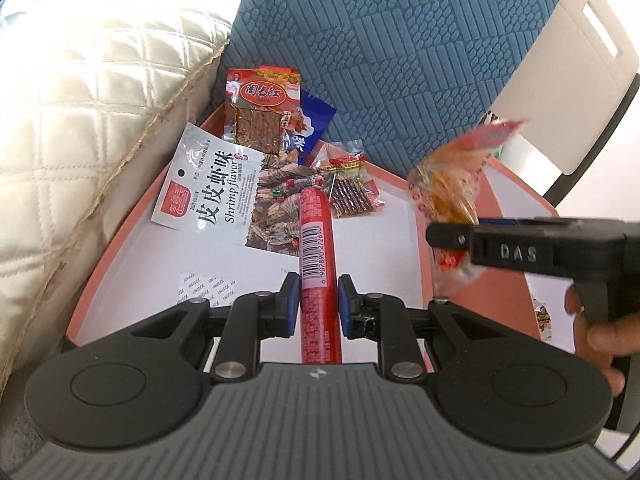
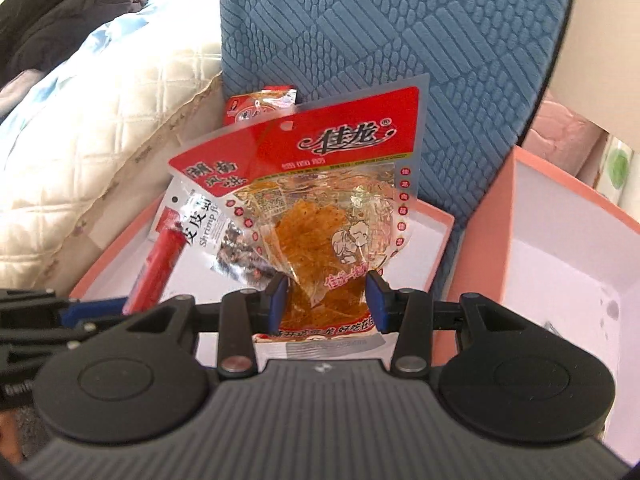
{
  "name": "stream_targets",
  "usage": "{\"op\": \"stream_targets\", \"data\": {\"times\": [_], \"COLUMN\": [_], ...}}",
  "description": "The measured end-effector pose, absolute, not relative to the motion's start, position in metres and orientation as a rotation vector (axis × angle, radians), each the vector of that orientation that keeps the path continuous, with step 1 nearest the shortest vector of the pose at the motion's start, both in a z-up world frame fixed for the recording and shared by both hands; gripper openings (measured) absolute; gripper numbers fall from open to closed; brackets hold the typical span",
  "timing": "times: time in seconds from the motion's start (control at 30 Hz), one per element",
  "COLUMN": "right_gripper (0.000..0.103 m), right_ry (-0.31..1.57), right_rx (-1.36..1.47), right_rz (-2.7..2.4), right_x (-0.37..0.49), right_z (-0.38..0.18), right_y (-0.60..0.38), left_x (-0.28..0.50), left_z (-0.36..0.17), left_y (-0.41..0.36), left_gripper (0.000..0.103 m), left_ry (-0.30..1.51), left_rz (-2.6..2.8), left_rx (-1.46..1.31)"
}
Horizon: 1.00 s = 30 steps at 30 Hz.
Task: Organize snacks
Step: 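Grip the red sausage with the left tool while the right tool lifts the spicy-strip packet, then carry the red sausage to the shoebox with the left tool while the right tool carries the spicy-strip packet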
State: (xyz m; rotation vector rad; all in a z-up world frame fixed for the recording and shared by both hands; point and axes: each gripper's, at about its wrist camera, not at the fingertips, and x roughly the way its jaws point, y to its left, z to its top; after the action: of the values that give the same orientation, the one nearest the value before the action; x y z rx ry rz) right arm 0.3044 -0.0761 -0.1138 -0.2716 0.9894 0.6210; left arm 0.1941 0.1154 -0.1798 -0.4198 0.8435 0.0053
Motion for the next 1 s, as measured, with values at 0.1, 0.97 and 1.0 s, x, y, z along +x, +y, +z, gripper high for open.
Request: {"op": "stream_targets", "data": {"times": [0.1,0.97,1.0], "right_gripper": [0.045,0.045,0.045], "right_ry": [0.978,0.980,0.977], "right_rx": [-0.270,-0.172,-0.167], "right_rz": [0.614,0.587,0.586], "right_x": [0.291,0.220,0.221], "right_z": [-0.110,-0.106,-0.103], "right_y": [-0.083,-0.119,-0.122], "left_x": [0.187,0.150,0.151], "left_z": [-0.178,-0.152,-0.148], "left_y": [0.114,0.086,0.084], "left_gripper": [0.023,0.023,0.023], "left_ry": [0.838,0.802,0.798], "left_rz": [0.013,0.038,0.034], "left_rx": [-0.431,-0.453,-0.453]}}
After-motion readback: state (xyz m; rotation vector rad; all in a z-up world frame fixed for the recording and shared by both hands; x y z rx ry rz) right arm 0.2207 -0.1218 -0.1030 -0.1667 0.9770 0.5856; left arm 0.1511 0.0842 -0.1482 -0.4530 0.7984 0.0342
